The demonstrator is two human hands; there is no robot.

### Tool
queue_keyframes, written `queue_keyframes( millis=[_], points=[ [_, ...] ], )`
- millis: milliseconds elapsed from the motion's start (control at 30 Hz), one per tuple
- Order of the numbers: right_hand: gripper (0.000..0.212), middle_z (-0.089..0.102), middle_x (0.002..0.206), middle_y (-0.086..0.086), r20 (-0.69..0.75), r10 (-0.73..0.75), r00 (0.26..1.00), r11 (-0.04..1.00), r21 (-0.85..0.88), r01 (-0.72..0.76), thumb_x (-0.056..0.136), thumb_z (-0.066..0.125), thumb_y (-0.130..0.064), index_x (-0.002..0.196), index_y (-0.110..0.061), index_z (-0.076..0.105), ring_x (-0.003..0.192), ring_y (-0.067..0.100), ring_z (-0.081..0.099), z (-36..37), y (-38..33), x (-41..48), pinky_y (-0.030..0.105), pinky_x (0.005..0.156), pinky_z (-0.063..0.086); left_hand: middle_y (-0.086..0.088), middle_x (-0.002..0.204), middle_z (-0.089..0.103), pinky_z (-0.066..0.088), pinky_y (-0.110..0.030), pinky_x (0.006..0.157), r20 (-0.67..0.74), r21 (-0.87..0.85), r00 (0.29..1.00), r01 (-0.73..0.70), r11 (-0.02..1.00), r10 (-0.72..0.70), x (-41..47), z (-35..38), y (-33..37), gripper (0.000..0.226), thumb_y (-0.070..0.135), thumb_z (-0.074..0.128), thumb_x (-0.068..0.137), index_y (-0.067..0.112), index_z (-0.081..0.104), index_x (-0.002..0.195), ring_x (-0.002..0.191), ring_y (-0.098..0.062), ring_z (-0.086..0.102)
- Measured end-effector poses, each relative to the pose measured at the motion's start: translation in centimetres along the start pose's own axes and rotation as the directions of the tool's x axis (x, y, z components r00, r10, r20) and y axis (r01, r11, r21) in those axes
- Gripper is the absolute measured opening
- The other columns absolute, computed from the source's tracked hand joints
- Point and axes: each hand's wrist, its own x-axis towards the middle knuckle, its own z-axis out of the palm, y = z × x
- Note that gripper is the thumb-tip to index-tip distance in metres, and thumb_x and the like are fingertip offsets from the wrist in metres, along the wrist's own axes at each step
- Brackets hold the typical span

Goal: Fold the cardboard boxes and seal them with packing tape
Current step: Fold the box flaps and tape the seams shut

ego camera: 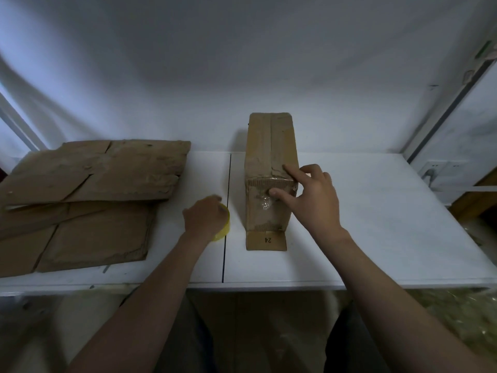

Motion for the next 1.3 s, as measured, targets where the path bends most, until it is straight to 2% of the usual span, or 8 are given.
queue_keyframes(
  millis=[100,200,433,633,733,967,1133,1300],
  points=[
    [0.073,0.06,0.122,0.009,-0.049,-0.038,0.998,0.999,0.006,0.038,0.072,0.084,-0.054,0.136,-0.026,0.062,0.102,0.03,0.06,1.4,0.4,-0.3,0.045,0.085,0.049,0.006,0.116,0.069,0.05,-0.032,0.09,-0.175,-0.487,0.984,-0.106,0.867,0.022,-0.6,-3.1,3.4,0.034,0.036,0.058,0.098,0.025,0.065,0.128,0.108,-0.017,0.065],
    [0.081,0.058,0.123,0.01,-0.067,-0.042,0.997,0.999,0.022,0.044,0.072,0.087,-0.048,0.141,-0.023,0.056,0.102,0.029,0.059,2.1,0.8,-0.4,0.047,0.088,0.047,0.009,0.112,0.069,0.051,-0.027,0.081,-0.164,-0.625,0.983,-0.164,0.763,0.077,-1.2,-5.2,6.2,0.04,0.049,0.061,0.093,0.026,0.065,0.126,0.101,-0.009,0.065],
    [0.082,0.057,0.122,0.006,0.006,-0.126,0.992,0.992,0.001,0.126,0.08,0.06,-0.074,0.142,-0.02,0.057,0.106,0.025,0.057,0.6,1.7,0.1,0.043,0.086,0.05,0.016,0.101,0.069,0.049,-0.02,0.074,-0.054,-0.656,0.987,-0.152,0.739,0.154,-1.3,-4.7,7.4,0.037,0.044,0.074,0.087,0.025,0.069,0.118,0.096,-0.003,0.066],
    [0.046,0.058,0.104,-0.007,0.26,0.31,0.914,0.822,0.41,-0.395,0.09,0.065,-0.057,0.11,-0.018,0.051,0.098,0.019,0.062,-1.8,0.0,4.1,0.037,0.084,0.048,0.002,0.096,0.069,0.056,-0.034,0.082,0.162,-0.662,0.979,0.016,0.749,0.122,-1.0,-6.4,8.7,0.013,0.031,0.073,0.09,0.021,0.064,0.094,0.092,-0.017,0.066],
    [0.062,0.06,0.092,-0.009,0.397,0.373,0.838,0.793,0.332,-0.51,0.08,0.074,-0.059,0.114,-0.02,0.04,0.09,0.015,0.063,-1.8,-0.1,5.4,0.048,0.101,0.043,-0.003,0.118,0.067,0.057,-0.037,0.084,0.149,-0.703,0.987,0.066,0.709,0.056,-0.7,-7.3,9.0,0.048,0.044,0.071,0.089,0.023,0.055,0.129,0.097,-0.02,0.068],
    [0.087,0.058,0.112,-0.001,0.408,0.238,0.881,0.72,0.535,-0.442,0.081,0.084,-0.032,0.15,-0.022,0.032,0.096,0.009,0.062,-3.6,-1.5,4.8,0.026,0.074,0.048,0.01,0.108,0.069,0.051,-0.021,0.074,-0.025,-0.736,0.99,-0.114,0.667,0.141,-1.3,-9.6,9.3,0.044,0.023,0.074,0.087,0.026,0.064,0.13,0.099,-0.006,0.065],
    [0.097,0.054,0.118,0.001,0.336,0.106,0.936,0.712,0.631,-0.307,0.078,0.085,-0.017,0.154,-0.036,0.028,0.099,0.017,0.064,-5.6,-2.6,5.3,0.023,0.073,0.053,0.01,0.123,0.057,0.047,-0.021,0.072,-0.07,-0.732,0.963,-0.226,0.643,0.26,-2.1,-11.9,9.7,0.068,0.009,0.066,0.089,0.036,0.042,0.146,0.101,-0.001,0.056],
    [0.073,0.05,0.134,-0.007,0.326,0.13,0.936,0.666,0.671,-0.326,0.068,0.081,-0.06,0.131,-0.043,0.047,0.118,0.015,0.06,-7.7,-3.6,5.9,0.043,0.097,0.055,-0.001,0.124,0.059,0.059,-0.034,0.074,-0.061,-0.819,0.966,-0.191,0.541,0.25,-2.9,-13.1,10.5,0.033,0.03,0.063,0.098,0.029,0.048,0.127,0.102,-0.016,0.066]
  ],
)
